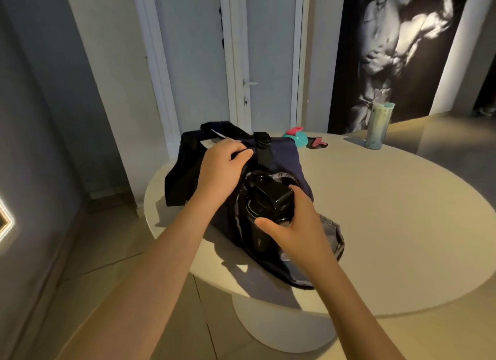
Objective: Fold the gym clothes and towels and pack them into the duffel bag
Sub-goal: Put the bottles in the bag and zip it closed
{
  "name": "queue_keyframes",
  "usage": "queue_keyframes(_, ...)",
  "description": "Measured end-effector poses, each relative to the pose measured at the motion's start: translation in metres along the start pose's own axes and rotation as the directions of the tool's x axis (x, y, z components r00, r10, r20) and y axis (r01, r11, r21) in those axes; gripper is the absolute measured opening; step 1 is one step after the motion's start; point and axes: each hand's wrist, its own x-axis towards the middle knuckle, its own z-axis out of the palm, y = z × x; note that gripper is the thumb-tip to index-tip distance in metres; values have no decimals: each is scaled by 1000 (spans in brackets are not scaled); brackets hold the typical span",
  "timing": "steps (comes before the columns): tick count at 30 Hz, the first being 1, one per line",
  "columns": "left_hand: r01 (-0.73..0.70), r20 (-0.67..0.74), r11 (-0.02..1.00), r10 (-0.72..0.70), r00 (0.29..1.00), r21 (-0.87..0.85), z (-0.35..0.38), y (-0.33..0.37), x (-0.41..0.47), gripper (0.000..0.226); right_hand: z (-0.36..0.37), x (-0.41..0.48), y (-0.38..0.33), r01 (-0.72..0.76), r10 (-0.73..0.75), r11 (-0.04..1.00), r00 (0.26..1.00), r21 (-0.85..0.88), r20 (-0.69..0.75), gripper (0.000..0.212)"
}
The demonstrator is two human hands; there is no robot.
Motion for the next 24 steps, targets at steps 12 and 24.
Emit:
queue_keyframes(12, 32, 77, 996, -25, 997, -85, -15, 9, 7, 11, 31, 26, -17, -121, 110, 975, 991, -187, -70, 85)
queue_keyframes(24, -90, 78, 975, 75, 994, 206, -7, 16, -4, 22, 45, -11, 3, 98, -123, 985, 975, -141, -184, 70)
